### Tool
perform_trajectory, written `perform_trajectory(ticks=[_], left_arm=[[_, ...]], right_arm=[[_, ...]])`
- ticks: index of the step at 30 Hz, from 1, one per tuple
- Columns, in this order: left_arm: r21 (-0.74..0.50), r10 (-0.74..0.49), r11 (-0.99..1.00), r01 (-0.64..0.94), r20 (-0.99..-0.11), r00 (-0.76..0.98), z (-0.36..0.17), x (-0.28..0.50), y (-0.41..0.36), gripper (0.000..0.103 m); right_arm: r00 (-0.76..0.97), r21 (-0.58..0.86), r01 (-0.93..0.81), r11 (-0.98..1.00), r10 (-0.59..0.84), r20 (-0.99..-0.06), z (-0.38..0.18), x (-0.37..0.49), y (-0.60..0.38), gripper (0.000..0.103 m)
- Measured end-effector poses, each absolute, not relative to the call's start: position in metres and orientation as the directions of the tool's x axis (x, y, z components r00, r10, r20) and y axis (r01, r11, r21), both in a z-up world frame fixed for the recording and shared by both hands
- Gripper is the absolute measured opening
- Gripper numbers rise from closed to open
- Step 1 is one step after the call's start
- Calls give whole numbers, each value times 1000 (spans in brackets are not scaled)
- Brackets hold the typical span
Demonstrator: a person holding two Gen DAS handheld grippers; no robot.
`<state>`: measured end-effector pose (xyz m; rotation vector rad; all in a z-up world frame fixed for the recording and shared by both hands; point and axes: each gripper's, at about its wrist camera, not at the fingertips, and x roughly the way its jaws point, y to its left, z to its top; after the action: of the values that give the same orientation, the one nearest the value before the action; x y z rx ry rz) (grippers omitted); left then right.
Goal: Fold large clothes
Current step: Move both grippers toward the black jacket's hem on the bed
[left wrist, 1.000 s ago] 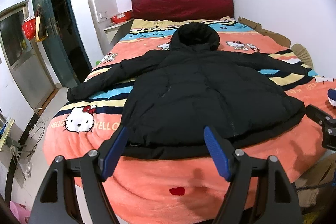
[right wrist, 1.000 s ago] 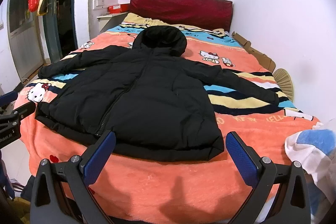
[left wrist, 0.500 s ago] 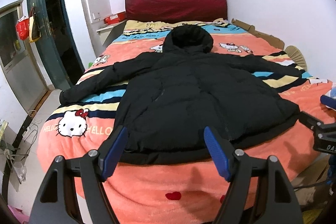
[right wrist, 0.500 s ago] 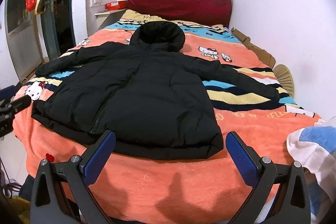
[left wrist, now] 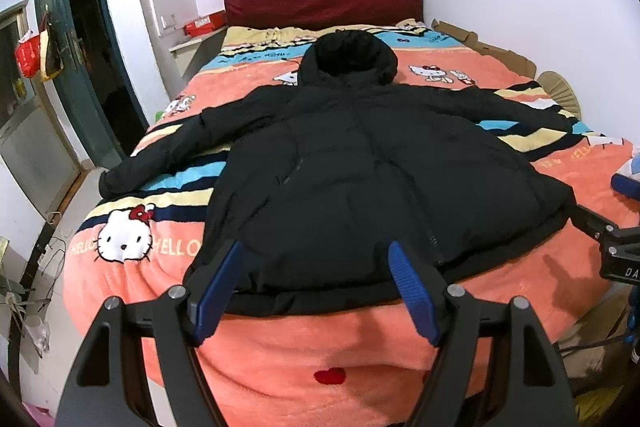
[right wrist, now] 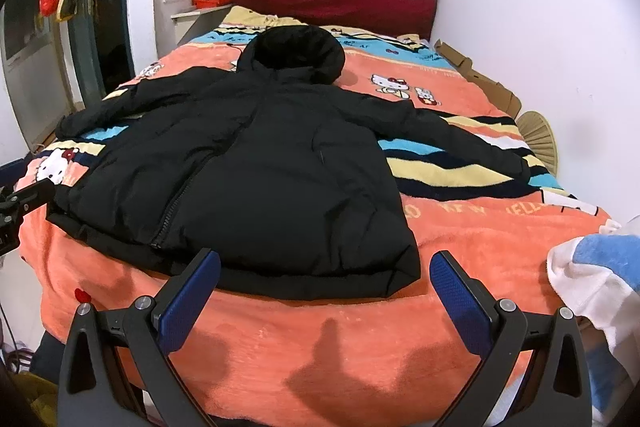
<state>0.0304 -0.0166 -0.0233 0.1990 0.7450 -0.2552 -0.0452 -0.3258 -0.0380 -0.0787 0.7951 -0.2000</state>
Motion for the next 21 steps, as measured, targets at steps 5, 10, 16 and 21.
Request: perform_trajectory(ticks=[5, 10, 16, 21], left_arm=[[87, -163, 947, 308, -696, 699, -30, 34, -17, 74], [97, -165, 945, 312, -684, 711, -30, 38, -16, 74], [74, -174, 950, 305, -683, 709, -30, 48, -10, 74], [53, -186, 953, 300, -680, 710, -32, 55, -5, 74]], right_arm=[[665, -158, 154, 975, -221, -713, -40, -40, -325, 103], [650, -169, 155, 973, -229, -724, -40, -34, -321, 103], [631, -174, 157, 972, -234, -740, -40, -26, -321, 103], [617, -184, 160, 970, -243, -748, -41, -20, -320, 103]])
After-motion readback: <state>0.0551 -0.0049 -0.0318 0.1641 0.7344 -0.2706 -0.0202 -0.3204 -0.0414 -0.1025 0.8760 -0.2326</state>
